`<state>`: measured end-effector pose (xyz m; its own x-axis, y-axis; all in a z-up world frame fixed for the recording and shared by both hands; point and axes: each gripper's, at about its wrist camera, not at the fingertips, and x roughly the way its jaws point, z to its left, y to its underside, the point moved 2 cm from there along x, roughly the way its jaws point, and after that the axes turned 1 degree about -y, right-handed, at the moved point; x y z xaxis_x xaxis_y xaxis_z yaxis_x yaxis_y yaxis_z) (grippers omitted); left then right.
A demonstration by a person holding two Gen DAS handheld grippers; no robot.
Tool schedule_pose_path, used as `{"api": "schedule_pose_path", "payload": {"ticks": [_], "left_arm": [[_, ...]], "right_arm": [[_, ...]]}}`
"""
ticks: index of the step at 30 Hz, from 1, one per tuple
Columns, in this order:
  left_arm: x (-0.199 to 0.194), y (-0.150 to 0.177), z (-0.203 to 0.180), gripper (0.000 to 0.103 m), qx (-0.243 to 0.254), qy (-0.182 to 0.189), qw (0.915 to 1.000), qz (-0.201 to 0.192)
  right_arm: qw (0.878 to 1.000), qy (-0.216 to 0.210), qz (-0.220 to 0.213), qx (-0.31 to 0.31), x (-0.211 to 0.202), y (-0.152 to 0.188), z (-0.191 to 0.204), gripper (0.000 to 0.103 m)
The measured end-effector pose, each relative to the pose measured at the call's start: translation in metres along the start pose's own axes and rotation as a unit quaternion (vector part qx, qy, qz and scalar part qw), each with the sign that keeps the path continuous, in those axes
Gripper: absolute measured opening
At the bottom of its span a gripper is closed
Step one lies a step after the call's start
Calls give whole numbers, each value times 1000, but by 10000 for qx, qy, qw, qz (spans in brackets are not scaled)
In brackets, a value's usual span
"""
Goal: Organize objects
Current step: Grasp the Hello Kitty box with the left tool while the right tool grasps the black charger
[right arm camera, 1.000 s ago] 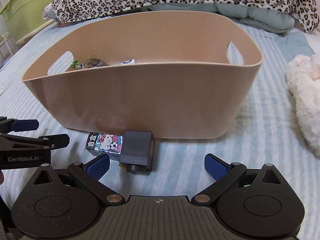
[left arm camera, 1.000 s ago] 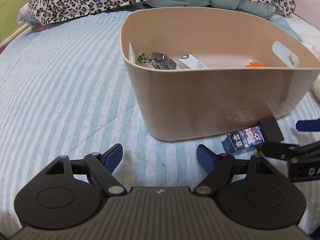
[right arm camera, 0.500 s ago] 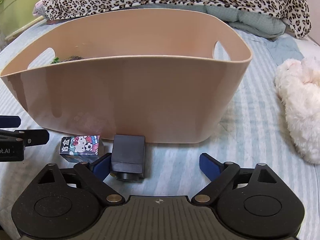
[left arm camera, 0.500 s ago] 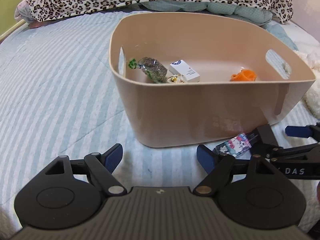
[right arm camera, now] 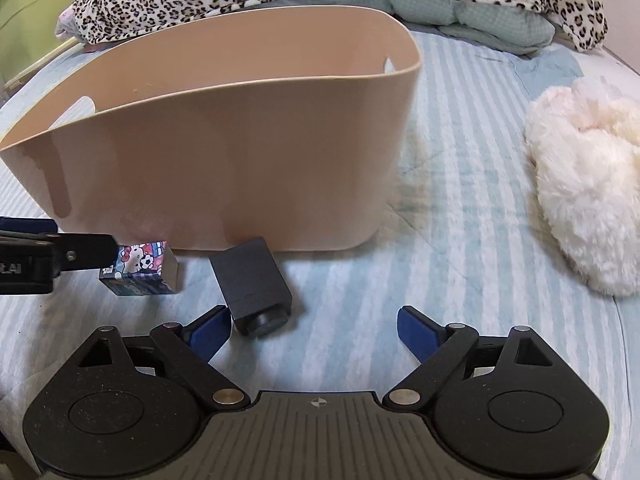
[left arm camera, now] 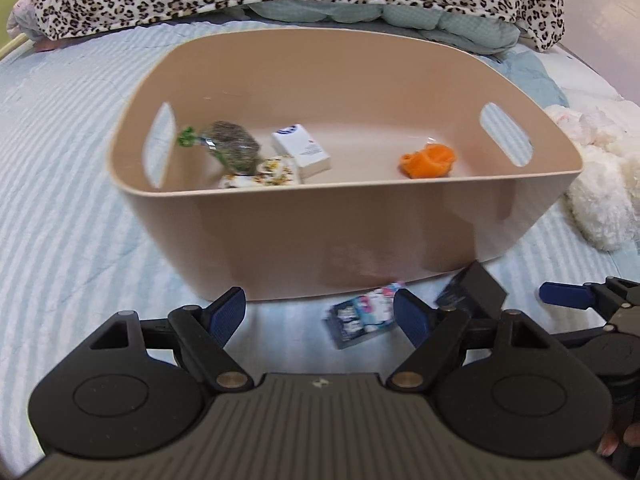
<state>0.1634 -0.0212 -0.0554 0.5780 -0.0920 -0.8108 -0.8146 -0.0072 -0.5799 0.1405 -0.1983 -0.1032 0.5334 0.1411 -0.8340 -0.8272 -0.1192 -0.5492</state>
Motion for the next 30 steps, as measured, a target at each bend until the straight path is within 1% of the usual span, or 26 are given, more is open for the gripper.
{"api": "schedule_pose_path", "payload": {"ticks": [3, 10, 13, 16, 17, 21, 25, 28, 29, 30], "left_arm": [[10, 1, -12, 82, 18, -90, 9999, 102], [29, 5, -23, 83, -166, -92, 9995, 250], [28, 6, -20, 83, -225, -91, 9993, 270], [27, 8, -17, 83, -240, 112, 9991, 336], [28, 8, -16, 83, -214, 128, 9990, 378], [27, 15, -9, 82, -58, -109, 9993, 363], [22, 18, 3, 82, -136, 11, 9990, 432], [19, 18, 10, 82, -147, -18, 9987, 496], [18, 18, 12, 81, -133, -32, 9984, 548], [18, 18, 13, 77, -112, -31, 9981, 606]], "right_arm": [[10000, -11, -16, -34, -1, 0, 0, 92], [9998, 112, -70, -115, 1, 4, 4, 93], [9998, 122, -87, -124, 1, 5, 4, 93], [9998, 119, -100, -119, 2, 5, 3, 93], [9998, 115, -100, -121, 3, 6, 3, 93], [9999, 100, -76, -111, 5, 8, 3, 93], [9996, 78, -50, -249, 7, 11, 7, 93], [9992, 75, -118, -362, 10, 11, 11, 93], [9991, 77, -142, -391, 11, 11, 12, 93], [9990, 80, -165, -412, 12, 11, 13, 93]]}}
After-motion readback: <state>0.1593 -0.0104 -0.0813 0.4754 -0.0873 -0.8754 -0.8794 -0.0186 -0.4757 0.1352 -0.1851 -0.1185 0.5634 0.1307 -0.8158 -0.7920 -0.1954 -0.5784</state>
